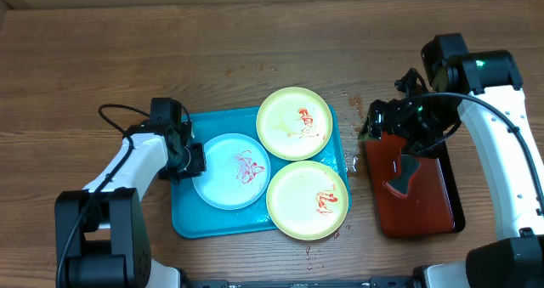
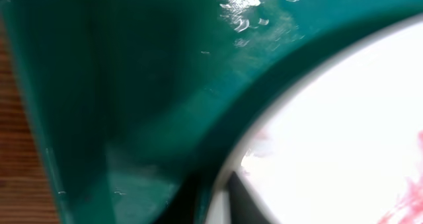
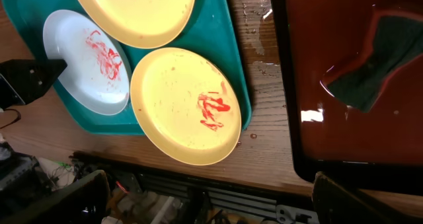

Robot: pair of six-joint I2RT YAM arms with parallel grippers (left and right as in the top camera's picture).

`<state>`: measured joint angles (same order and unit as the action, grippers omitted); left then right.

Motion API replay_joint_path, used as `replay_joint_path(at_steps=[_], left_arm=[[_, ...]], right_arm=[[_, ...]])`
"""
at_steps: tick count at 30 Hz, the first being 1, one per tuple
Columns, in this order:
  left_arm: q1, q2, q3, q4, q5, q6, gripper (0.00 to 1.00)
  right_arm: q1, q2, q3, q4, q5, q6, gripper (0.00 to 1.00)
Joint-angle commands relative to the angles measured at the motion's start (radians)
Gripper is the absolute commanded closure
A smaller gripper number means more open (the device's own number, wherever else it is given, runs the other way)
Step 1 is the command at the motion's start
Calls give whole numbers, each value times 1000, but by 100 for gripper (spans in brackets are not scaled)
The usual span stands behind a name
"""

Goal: Clean dirty plates on tray and stack at the side
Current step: 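Grip the white plate rim with the left gripper to hold it, then lower the right gripper and grasp the green-pink sponge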

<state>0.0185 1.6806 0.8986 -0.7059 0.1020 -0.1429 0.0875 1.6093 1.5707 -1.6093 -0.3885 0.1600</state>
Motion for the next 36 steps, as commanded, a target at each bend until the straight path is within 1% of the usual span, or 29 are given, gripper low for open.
replay_joint_path(at_steps=[1, 6, 7, 8, 9, 10, 11, 17, 19, 22, 24, 25, 28, 29, 32, 34, 36], left_arm=[[-6, 19, -39, 0, -35, 8, 96], [-6, 19, -39, 0, -35, 9, 96], [-6, 19, -39, 0, -35, 8, 85], [-6, 19, -39, -1, -35, 8, 64], [-6, 19, -39, -4, -35, 8, 48], [-6, 19, -39, -7, -34, 8, 46], [-5, 19, -39, -11, -36, 8, 96], [-4, 19, -39, -22, -36, 8, 96], [-3, 19, -39, -24, -58, -21, 96], [5, 19, -39, -27, -138, -99, 96], [20, 19, -39, -19, -151, -116, 96], [27, 19, -39, -14, -143, -115, 96], [35, 19, -39, -3, -135, -105, 96], [35, 19, -39, 1, -135, -104, 96], [35, 19, -39, 13, -130, -86, 96], [34, 19, -39, 23, -128, -66, 96], [35, 19, -39, 26, -126, -66, 96]], right_arm=[[3, -17, 19, 4, -6, -5, 0], [3, -17, 19, 3, -7, -5, 0], [3, -17, 19, 3, -7, -4, 0], [3, -17, 19, 3, -8, -5, 0], [3, -17, 19, 3, -11, -5, 0], [3, -17, 19, 3, -16, -5, 0], [3, -17, 19, 3, -18, -5, 0], [3, -17, 19, 11, -17, -5, 0], [3, -17, 19, 23, -6, -5, 0], [3, -16, 13, 45, 14, -4, 0], [3, -15, -12, 86, 51, -1, 0], [3, -14, -28, 105, 80, 24, 0], [3, -13, -110, 143, 230, 240, 0], [3, -13, -137, 153, 258, 278, 0], [3, -13, -224, 196, 291, 348, 0], [3, -13, -302, 248, 289, 369, 0], [3, -13, -336, 274, 279, 368, 0]])
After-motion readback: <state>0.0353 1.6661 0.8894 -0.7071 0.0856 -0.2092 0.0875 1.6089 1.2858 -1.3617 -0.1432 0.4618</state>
